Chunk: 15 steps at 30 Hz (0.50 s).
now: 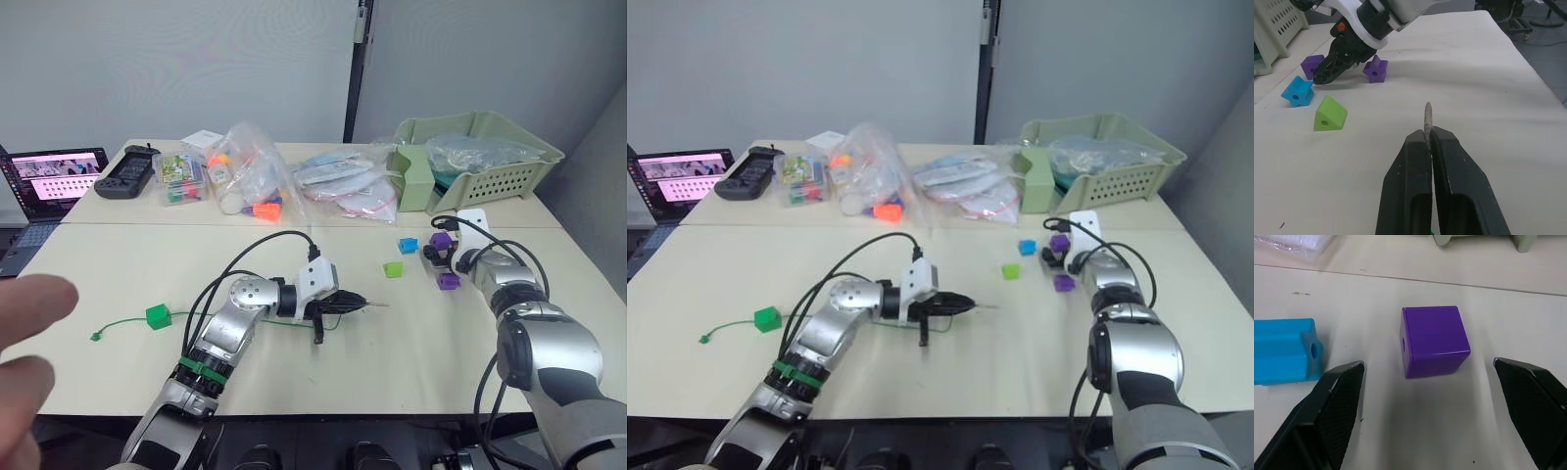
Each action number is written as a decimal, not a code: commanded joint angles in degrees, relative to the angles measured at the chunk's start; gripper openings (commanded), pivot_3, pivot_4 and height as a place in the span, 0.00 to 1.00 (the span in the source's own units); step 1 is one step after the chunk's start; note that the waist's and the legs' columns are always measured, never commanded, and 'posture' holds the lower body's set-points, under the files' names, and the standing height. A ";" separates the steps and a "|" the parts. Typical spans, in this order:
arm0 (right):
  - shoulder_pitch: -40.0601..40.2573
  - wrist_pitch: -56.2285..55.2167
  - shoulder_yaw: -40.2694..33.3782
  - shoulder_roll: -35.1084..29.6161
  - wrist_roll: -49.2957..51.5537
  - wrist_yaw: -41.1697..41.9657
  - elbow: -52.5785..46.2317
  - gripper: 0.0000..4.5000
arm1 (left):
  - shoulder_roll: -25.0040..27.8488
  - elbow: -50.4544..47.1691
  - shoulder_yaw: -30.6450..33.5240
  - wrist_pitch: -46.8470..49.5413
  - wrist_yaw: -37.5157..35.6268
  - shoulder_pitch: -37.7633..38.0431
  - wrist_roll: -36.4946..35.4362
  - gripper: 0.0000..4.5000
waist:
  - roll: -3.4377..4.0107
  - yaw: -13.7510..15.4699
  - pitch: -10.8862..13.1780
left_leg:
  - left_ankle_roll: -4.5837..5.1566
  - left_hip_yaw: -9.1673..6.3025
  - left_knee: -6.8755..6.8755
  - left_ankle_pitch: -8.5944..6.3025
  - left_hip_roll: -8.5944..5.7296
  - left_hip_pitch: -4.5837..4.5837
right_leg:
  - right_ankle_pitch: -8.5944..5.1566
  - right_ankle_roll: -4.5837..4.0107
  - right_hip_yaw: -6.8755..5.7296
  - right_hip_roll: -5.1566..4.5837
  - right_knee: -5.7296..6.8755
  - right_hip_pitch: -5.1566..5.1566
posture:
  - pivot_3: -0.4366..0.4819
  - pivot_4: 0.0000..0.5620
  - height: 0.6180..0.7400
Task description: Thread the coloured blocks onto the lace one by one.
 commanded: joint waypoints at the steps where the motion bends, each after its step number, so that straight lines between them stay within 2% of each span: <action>1: -2.34 -2.24 -0.42 -0.01 -0.54 0.42 -0.51 0.65 | 0.21 -3.00 1.07 0.26 0.69 0.01 -1.10 0.00 | 0.00 -0.02 0.00 | 0.00 0.00 0.00 0.00 0.00 0.00 | 0.00 0.00 0.00 0.00 0.00 0.00 | 0.48 0.27 0.95; 5: -2.72 -2.69 -0.21 0.37 -1.11 0.62 -0.31 0.34 | 0.32 -3.34 1.00 0.52 0.96 0.14 -1.15 0.00 | 0.01 -0.03 0.00 | 0.00 0.00 0.00 0.00 0.00 0.00 | 0.00 0.00 0.00 0.00 0.00 0.00 | 0.48 0.27 0.95; 7: -2.84 -2.70 -0.18 0.56 -1.55 0.73 -0.23 0.25 | 0.34 -3.32 0.99 0.52 1.08 0.14 -1.08 0.00 | 0.01 0.00 0.00 | 0.00 -0.01 -0.01 0.00 0.00 0.01 | 0.01 0.00 0.00 0.00 0.00 0.00 | 0.48 0.27 0.95; 15: -3.54 -2.44 -0.68 0.10 -1.48 1.74 -0.80 0.25 | 0.38 -3.54 0.80 0.47 1.59 0.64 -0.99 0.00 | 0.01 -0.03 0.00 | 0.00 -0.01 -0.01 0.00 0.00 0.01 | 0.02 0.00 0.00 -0.01 0.00 -0.01 | 0.48 0.27 0.95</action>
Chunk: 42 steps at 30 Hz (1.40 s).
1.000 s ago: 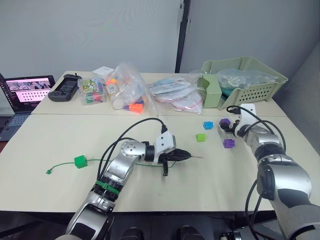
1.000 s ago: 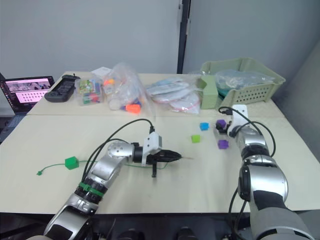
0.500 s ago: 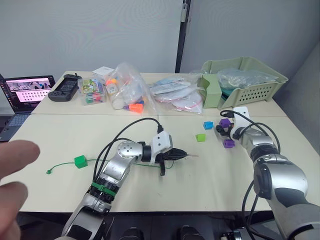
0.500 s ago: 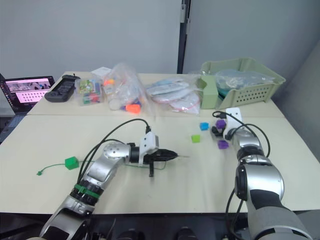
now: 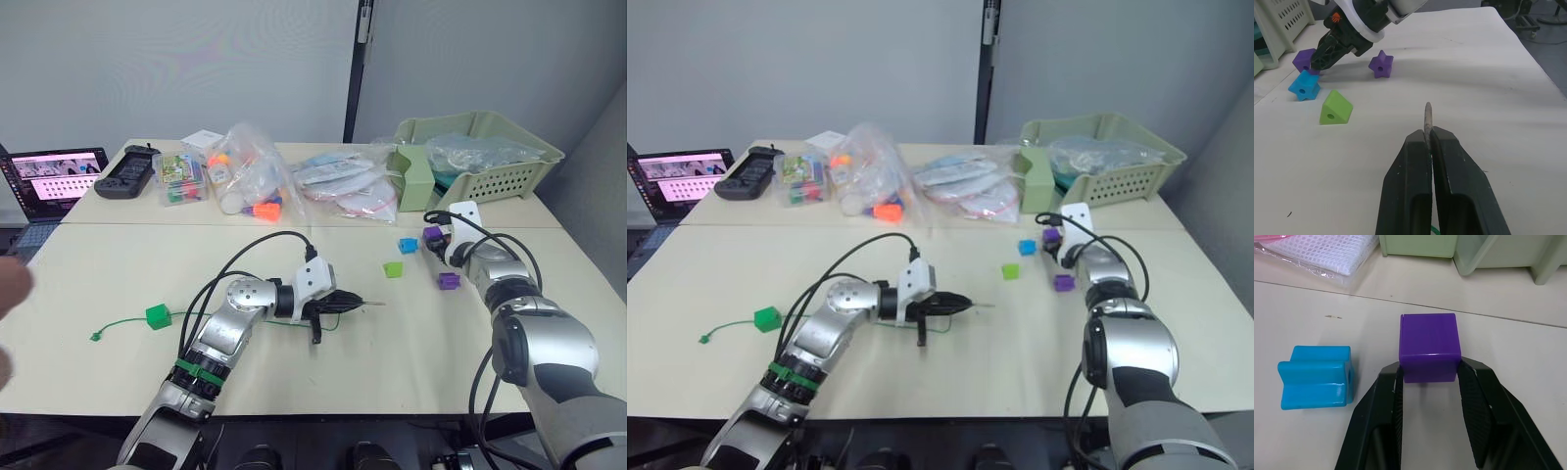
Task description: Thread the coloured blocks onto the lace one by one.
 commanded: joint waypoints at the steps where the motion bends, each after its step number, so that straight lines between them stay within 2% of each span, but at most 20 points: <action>1: -2.19 -1.12 -0.70 -1.34 0.26 0.65 -1.27 0.25 | -0.03 -2.64 0.75 -0.16 0.47 0.25 -1.02 0.00 | 0.00 0.00 0.00 | 0.00 0.00 0.00 0.00 0.00 0.00 | 0.00 0.00 0.00 0.00 0.00 0.00 | 0.48 0.27 0.95; 4: -2.84 -0.97 -0.88 -2.32 0.66 1.72 -2.11 0.25 | -0.05 -2.67 0.63 -0.15 0.47 0.35 -1.06 0.00 | 0.00 0.03 0.00 | 0.00 0.00 0.00 0.00 -0.01 0.00 | 0.00 0.00 0.00 0.00 0.00 0.00 | 0.48 0.27 0.95; 8: -1.95 2.72 -1.55 -4.63 3.09 6.45 -9.74 0.25 | 0.01 -0.96 0.41 -1.04 -0.50 -0.25 -0.95 0.00 | 0.14 0.07 0.05 | 0.00 0.00 0.00 0.00 -0.01 -0.02 | 0.01 0.01 0.00 -0.01 -0.01 -0.01 | 0.48 0.27 0.95; 13: 15.02 22.66 -4.12 -4.97 10.01 8.01 -47.62 0.25 | -0.63 2.46 -0.05 -2.47 -1.98 -1.97 -0.56 0.00 | 0.19 0.56 0.02 | 0.00 -0.16 -0.02 0.00 0.00 -0.06 | 0.01 0.01 -0.11 0.00 -0.01 0.03 | 0.48 0.27 0.95; 17: 35.68 42.93 -9.78 -0.18 18.83 2.29 -88.56 0.25 | -1.74 7.14 -0.66 -4.69 -4.37 -4.04 -0.45 0.00 | 0.27 1.74 -0.02 | 0.01 -0.31 0.02 -0.01 0.01 -0.16 | 0.01 0.01 -0.19 0.00 0.01 -0.04 | 0.48 0.27 0.95; 20: 44.91 51.35 -11.84 5.35 23.40 -1.80 -105.28 0.25 | -2.35 10.09 -0.85 -6.28 -5.89 -5.37 -0.27 0.00 | 0.35 1.73 -0.03 | 0.01 -0.34 0.14 -0.01 -0.01 -0.27 | 0.01 0.01 -0.17 0.01 0.04 -0.10 | 0.48 0.27 0.95; 23: 55.14 53.93 -12.94 11.22 25.53 -5.04 -116.11 0.25 | -3.08 12.78 -1.00 -7.75 -7.29 -6.76 -0.07 0.00 | 0.35 1.88 -0.03 | 0.01 -0.34 0.23 0.00 -0.03 -0.22 | 0.01 0.04 -0.17 0.03 -0.04 0.03 | 0.48 0.27 0.95; 26: 61.25 53.98 -13.12 15.25 26.90 -7.25 -121.22 0.25 | -3.57 14.51 -1.09 -8.77 -8.11 -7.50 0.15 0.00 | 0.35 1.84 -0.03 | 0.01 -0.32 0.24 0.01 -0.04 -0.12 | -0.01 0.07 -0.19 0.05 -0.12 0.16 | 0.48 0.27 0.95; 30: 68.91 51.85 -8.48 18.59 24.64 -10.24 -124.19 0.25 | -4.28 15.64 -1.22 -9.51 -8.85 -8.05 0.21 0.00 | 0.35 1.74 -0.03 | 0.01 -0.23 0.26 0.02 -0.03 -0.11 | -0.02 0.09 -0.14 0.09 -0.11 0.12 | 0.48 0.27 0.95; 40: 73.88 43.40 -5.07 21.38 20.58 -14.27 -117.61 0.25 | -4.18 15.40 -1.12 -9.67 -9.12 -7.84 0.39 0.00 | 0.34 1.70 -0.03 | 0.01 0.09 0.23 0.02 -0.01 -0.11 | -0.03 0.09 -0.10 0.11 -0.13 0.07 | 0.48 0.27 0.95; 42: 73.93 43.24 -4.73 21.10 20.95 -14.26 -118.04 0.47 | -4.07 15.37 -1.12 -9.71 -9.07 -7.71 0.41 0.00 | 0.34 1.76 -0.03 | 0.01 0.10 0.24 0.02 -0.01 -0.11 | -0.03 0.09 -0.10 0.11 -0.15 0.10 | 0.48 0.27 0.95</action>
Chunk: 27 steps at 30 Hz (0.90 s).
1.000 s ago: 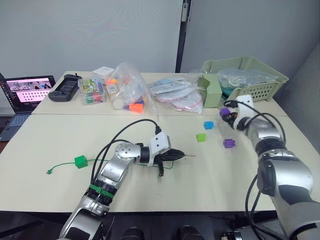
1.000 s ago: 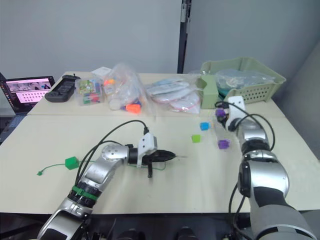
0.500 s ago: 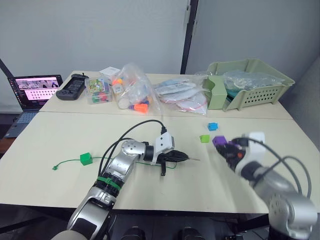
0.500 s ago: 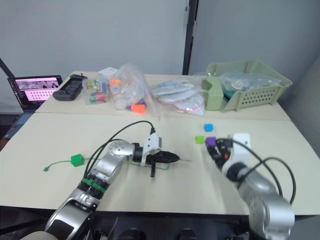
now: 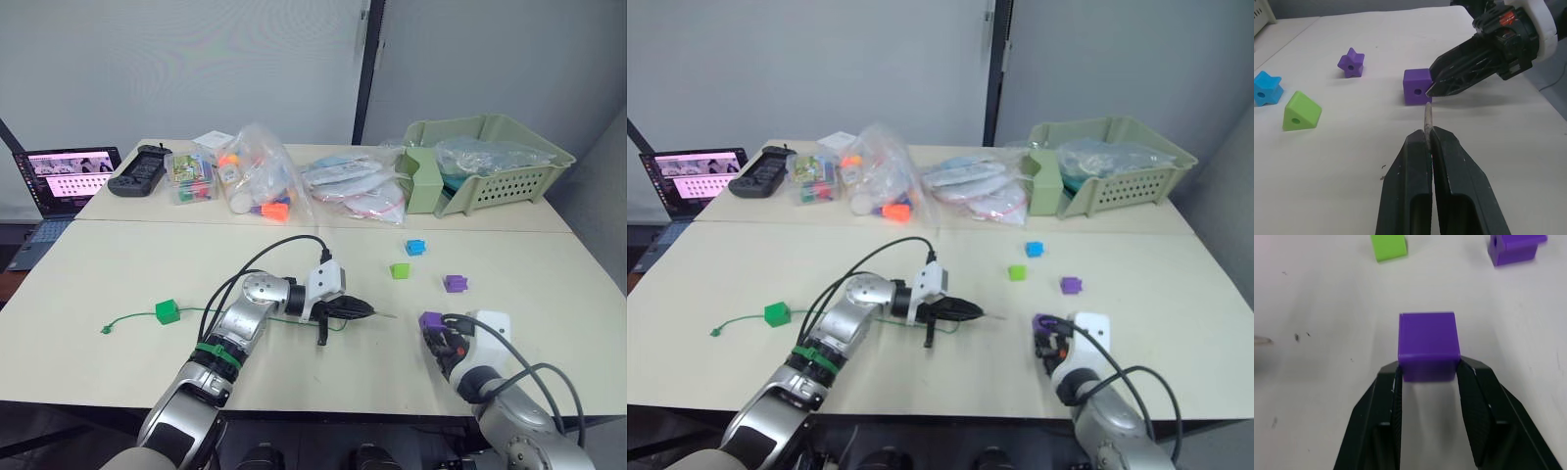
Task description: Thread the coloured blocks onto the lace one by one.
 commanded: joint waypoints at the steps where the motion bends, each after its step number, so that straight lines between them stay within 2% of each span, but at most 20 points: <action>1: 0.20 -0.78 0.22 -0.48 0.47 -0.11 -1.07 0.53 | -0.12 -1.00 0.34 -0.91 -0.14 -0.62 0.11 0.00 | 0.00 0.03 0.00 | 0.00 0.00 0.00 0.00 0.00 0.00 | 0.00 0.00 0.00 0.00 -0.01 0.00 | 0.48 0.27 0.95; 5: 0.53 0.93 -1.08 -1.35 2.06 0.35 -2.47 0.85 | -0.18 -1.36 0.38 -0.66 0.11 -0.20 0.00 0.00 | 0.00 0.02 0.00 | 0.00 0.01 -0.01 0.00 0.00 -0.01 | 0.00 0.00 0.00 0.00 0.00 -0.02 | 0.48 0.27 0.95; 7: 0.63 2.27 -2.39 -3.74 3.40 2.12 -3.99 0.99 | -0.20 -1.70 0.47 -0.50 0.35 0.05 -0.10 0.00 | 0.00 0.03 0.00 | 0.00 0.01 -0.01 0.00 0.00 -0.01 | 0.00 0.00 0.00 0.00 0.00 -0.02 | 0.48 0.27 0.95; 12: -1.41 6.76 -7.72 -21.19 9.89 14.48 -4.72 0.99 | 0.16 -2.93 0.59 -0.31 0.72 1.10 -0.29 0.00 | -0.02 0.05 0.01 | 0.00 0.01 0.02 0.00 -0.01 -0.01 | -0.01 0.02 0.03 -0.01 -0.08 0.04 | 0.48 0.27 0.95; 15: -5.28 7.86 -8.47 -34.91 15.78 27.73 -0.96 0.99 | 0.49 -3.47 0.90 -0.20 1.33 1.63 -0.25 0.00 | 0.00 -0.10 0.04 | 0.03 0.10 -0.04 0.02 0.00 0.04 | -0.03 0.05 0.11 0.00 -0.13 0.04 | 0.48 0.27 0.95; 17: -8.06 7.03 -7.29 -41.52 18.17 34.82 2.33 0.99 | 0.51 -3.71 0.97 -0.16 1.76 1.86 -0.15 0.00 | -0.02 -0.20 0.05 | 0.04 0.12 -0.04 0.02 0.04 0.06 | -0.03 0.04 0.09 0.06 -0.20 0.08 | 0.48 0.27 0.95; 21: -13.51 0.52 -1.30 -51.21 14.95 44.19 10.78 0.99 | 0.46 -4.16 1.06 0.10 2.62 2.08 -0.08 0.00 | -0.03 0.00 0.06 | 0.05 0.13 -0.04 0.02 0.03 0.08 | -0.03 0.04 0.08 0.06 -0.27 0.19 | 0.48 0.27 0.95; 24: -23.70 -13.42 13.60 -59.26 2.30 54.94 23.54 0.99 | 0.78 -5.81 1.10 0.63 3.64 2.93 0.01 0.00 | -0.02 -0.01 0.06 | 0.05 0.26 0.02 0.02 -0.01 0.08 | -0.04 0.08 0.13 0.00 -0.31 0.19 | 0.48 0.27 0.95; 27: -31.81 -22.16 22.55 -59.61 -4.77 61.25 32.98 0.99 | 1.07 -6.80 1.22 1.24 4.18 3.38 -0.11 0.00 | -0.03 0.03 0.07 | 0.05 0.36 0.04 0.02 0.01 0.08 | -0.02 0.10 0.16 -0.01 -0.30 0.13 | 0.48 0.27 0.95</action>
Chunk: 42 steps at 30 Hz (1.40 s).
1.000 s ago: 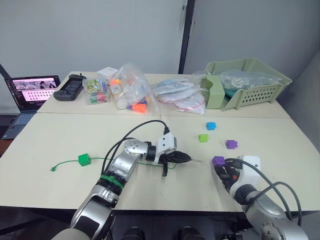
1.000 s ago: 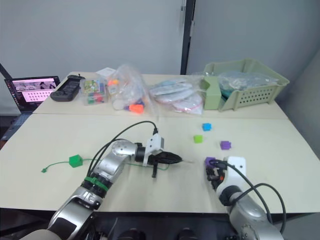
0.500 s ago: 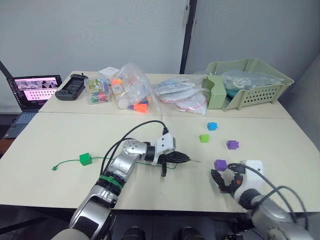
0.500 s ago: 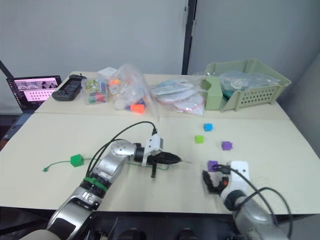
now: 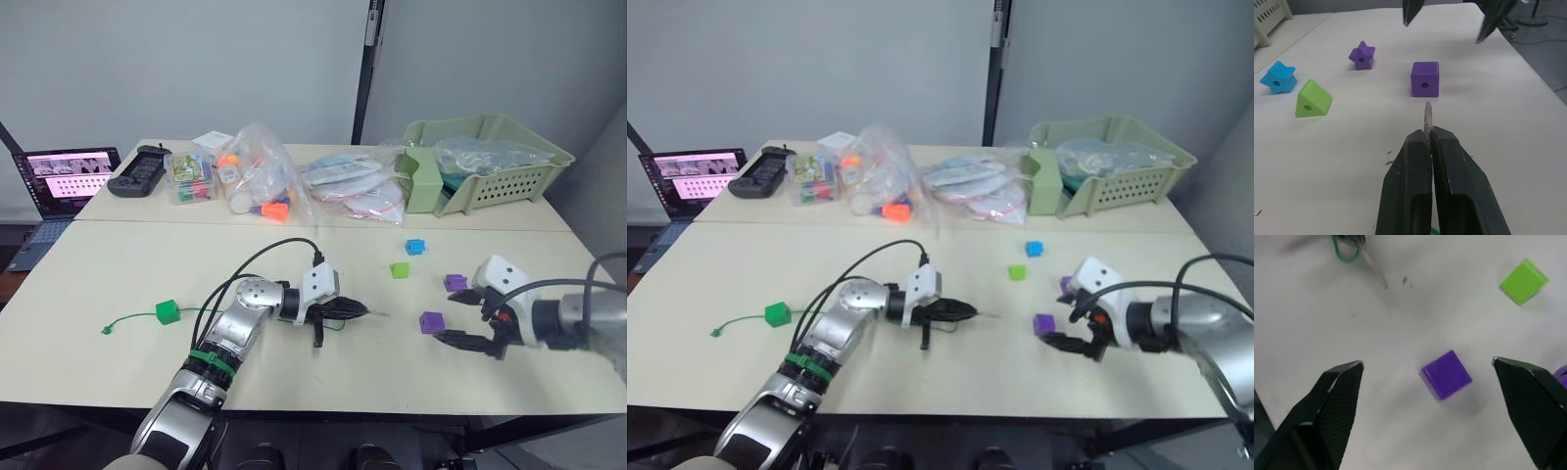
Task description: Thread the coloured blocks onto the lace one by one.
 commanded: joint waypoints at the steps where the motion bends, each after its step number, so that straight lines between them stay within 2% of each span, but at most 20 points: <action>1: -7.18 -11.53 8.75 0.71 -8.76 8.02 10.07 0.99 | 0.27 -3.23 0.44 0.74 0.87 0.20 -0.03 0.00 | 0.00 0.17 0.00 | 0.00 0.00 -0.02 0.00 0.00 0.00 | 0.00 0.00 0.00 0.00 0.01 -0.01 | 0.48 0.27 0.95; 7: -17.13 -22.78 16.70 6.57 -17.28 14.58 24.56 0.99 | 0.90 -5.03 -0.10 1.77 1.40 1.22 0.50 0.00 | 0.00 0.13 0.00 | 0.00 0.09 -0.04 0.00 -0.01 -0.09 | 0.02 -0.02 0.07 -0.02 0.19 -0.23 | 0.48 0.27 0.95; 13: -19.26 -24.38 18.45 9.18 -20.69 17.60 27.99 0.99 | 0.87 -5.76 -0.28 2.40 2.04 1.49 0.83 0.00 | 0.00 0.34 0.00 | 0.00 0.09 -0.02 0.00 -0.01 -0.08 | 0.02 -0.03 0.06 -0.04 0.25 -0.22 | 0.48 0.27 0.95; 17: -19.48 -24.20 18.31 10.30 -21.98 18.41 28.32 0.74 | 0.86 -6.55 -0.54 2.93 2.31 1.83 0.88 0.00 | 0.00 0.20 0.00 | 0.00 0.08 -0.03 0.00 -0.01 -0.06 | 0.03 -0.03 0.06 -0.04 0.29 -0.23 | 0.48 0.27 0.95; 22: -18.91 -23.39 17.86 10.49 -22.69 19.10 26.79 0.34 | 1.13 -6.81 -0.57 3.24 2.30 1.89 0.82 0.00 | 0.00 0.19 0.00 | 0.00 0.08 -0.02 0.00 0.00 -0.04 | 0.03 -0.03 0.06 -0.03 0.30 -0.21 | 0.48 0.27 0.95; 24: -18.38 -22.32 17.52 10.08 -22.48 19.42 25.09 0.26 | 1.23 -6.84 -0.60 3.29 2.22 1.90 0.81 0.00 | 0.00 0.19 0.00 | 0.00 0.08 -0.02 0.00 0.00 -0.04 | 0.03 -0.03 0.06 -0.03 0.30 -0.21 | 0.48 0.27 0.95; 36: -10.43 1.61 14.37 9.07 -17.78 15.48 -2.85 0.26 | 2.08 -5.30 -1.65 2.38 0.43 1.21 1.24 0.00 | 0.01 0.43 0.00 | 0.00 -0.01 0.00 0.00 -0.02 -0.07 | 0.03 -0.04 0.04 -0.04 0.34 -0.22 | 0.48 0.27 0.95; 42: -6.25 10.37 14.46 10.27 -15.41 10.94 -10.66 0.26 | 1.95 -4.38 -2.07 2.00 -0.92 1.14 1.47 0.00 | 0.01 0.46 0.00 | 0.00 0.01 0.01 0.00 -0.01 -0.07 | 0.03 -0.03 0.03 -0.03 0.33 -0.23 | 0.48 0.27 0.95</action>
